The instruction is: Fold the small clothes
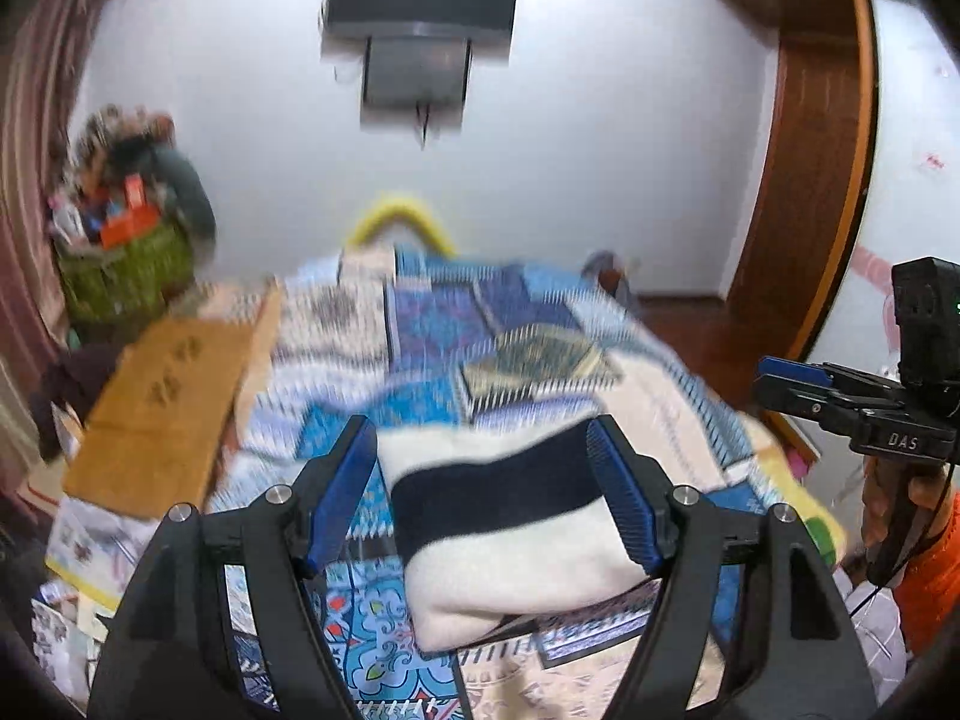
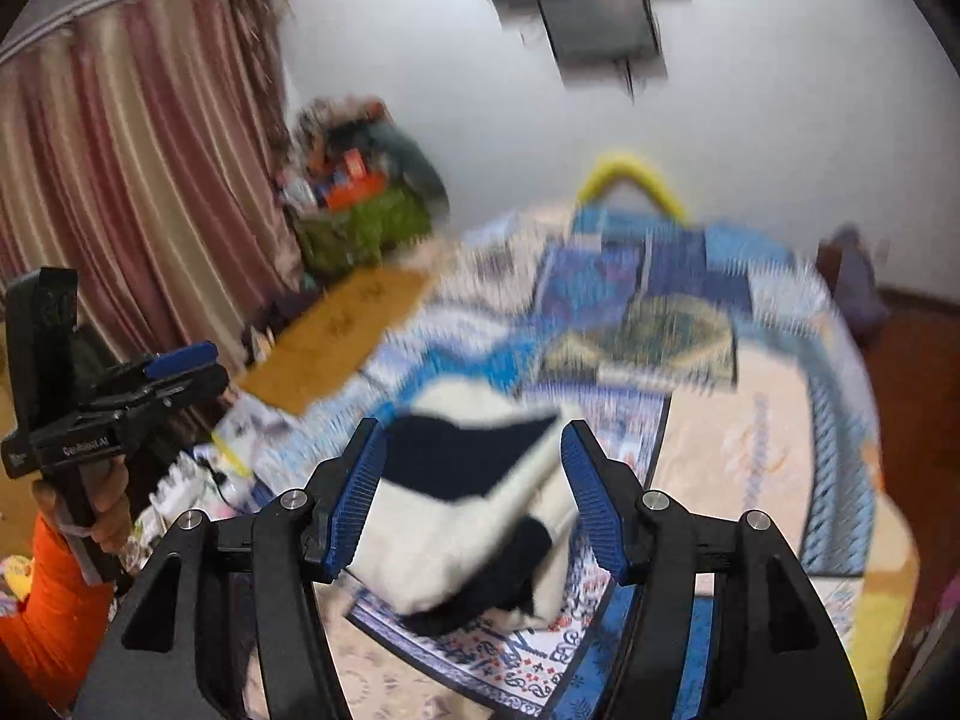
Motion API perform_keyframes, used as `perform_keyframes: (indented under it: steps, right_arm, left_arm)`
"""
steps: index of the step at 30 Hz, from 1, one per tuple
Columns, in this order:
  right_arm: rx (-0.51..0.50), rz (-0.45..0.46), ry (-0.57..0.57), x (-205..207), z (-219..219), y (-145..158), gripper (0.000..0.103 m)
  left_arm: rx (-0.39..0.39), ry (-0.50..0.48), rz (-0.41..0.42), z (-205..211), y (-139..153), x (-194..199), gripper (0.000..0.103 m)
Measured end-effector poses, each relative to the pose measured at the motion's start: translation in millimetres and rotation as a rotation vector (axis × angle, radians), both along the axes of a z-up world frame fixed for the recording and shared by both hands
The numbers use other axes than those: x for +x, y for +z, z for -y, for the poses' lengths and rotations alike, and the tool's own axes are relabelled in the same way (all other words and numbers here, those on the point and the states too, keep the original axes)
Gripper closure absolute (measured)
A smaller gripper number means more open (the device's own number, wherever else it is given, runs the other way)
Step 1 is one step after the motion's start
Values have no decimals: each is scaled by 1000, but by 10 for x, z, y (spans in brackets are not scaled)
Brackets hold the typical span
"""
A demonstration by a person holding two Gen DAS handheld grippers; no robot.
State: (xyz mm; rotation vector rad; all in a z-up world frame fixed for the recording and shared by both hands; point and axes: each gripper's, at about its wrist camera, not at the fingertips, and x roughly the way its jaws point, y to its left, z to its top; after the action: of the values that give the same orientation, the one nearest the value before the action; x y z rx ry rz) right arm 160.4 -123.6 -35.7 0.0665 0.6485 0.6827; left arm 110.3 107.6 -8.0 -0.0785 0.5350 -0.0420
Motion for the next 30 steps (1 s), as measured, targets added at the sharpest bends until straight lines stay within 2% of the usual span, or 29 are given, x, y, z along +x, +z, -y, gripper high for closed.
perform_keyframes:
  steps: [4,10,13,15,18,20,30]
  right_arm:
    - [51,156,6,-442,53,452,45]
    - [89,321,9,-1060,45,772,43]
    - [81,379,-24,-1284,9,797,27]
    - [89,397,-49,-1369,4,785,15]
    - [90,399,-84,-1435,-17,729,6]
    - [88,399,-107,-1466,-8,709,0]
    - [79,392,-152,-1506,72,711,0]
  left_arm:
    - [39,32,122,175,332,-424,30]
    - [97,72,276,457,579,-1019,30]
    - [91,93,309,522,589,-1194,20]
    - [82,95,333,544,586,-1304,10]
    - [96,112,353,576,563,-1399,3]
    - [93,115,355,590,532,-1405,3]
    - [29,101,347,539,475,-1453,1]
